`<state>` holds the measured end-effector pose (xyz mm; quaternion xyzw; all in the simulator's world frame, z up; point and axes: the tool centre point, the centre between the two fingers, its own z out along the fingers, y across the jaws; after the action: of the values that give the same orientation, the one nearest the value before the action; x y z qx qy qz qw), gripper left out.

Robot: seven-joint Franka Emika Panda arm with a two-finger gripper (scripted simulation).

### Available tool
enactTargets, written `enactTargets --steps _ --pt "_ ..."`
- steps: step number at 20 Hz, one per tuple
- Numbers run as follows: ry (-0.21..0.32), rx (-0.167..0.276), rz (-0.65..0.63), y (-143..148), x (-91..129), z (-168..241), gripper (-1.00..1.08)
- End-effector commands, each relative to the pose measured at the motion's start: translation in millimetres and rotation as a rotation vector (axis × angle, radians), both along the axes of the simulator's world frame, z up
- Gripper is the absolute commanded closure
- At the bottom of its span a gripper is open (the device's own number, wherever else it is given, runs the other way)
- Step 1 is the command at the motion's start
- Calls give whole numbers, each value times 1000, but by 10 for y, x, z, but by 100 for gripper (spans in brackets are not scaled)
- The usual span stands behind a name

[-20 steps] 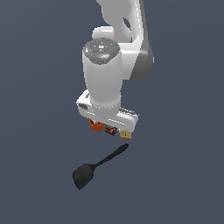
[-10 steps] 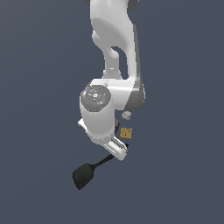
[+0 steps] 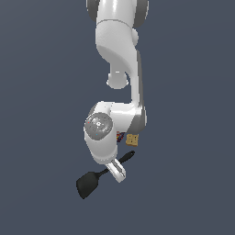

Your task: Pick up a designated object from a clutter of objects.

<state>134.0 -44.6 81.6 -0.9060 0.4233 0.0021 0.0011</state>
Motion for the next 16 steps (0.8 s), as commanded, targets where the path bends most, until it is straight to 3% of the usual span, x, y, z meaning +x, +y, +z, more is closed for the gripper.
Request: enactTargets --steps 1,16 --pt "-2 -2 -28 -17 27 -82 -92" --pt "-2 -4 -45 -29 28 -431 -92"
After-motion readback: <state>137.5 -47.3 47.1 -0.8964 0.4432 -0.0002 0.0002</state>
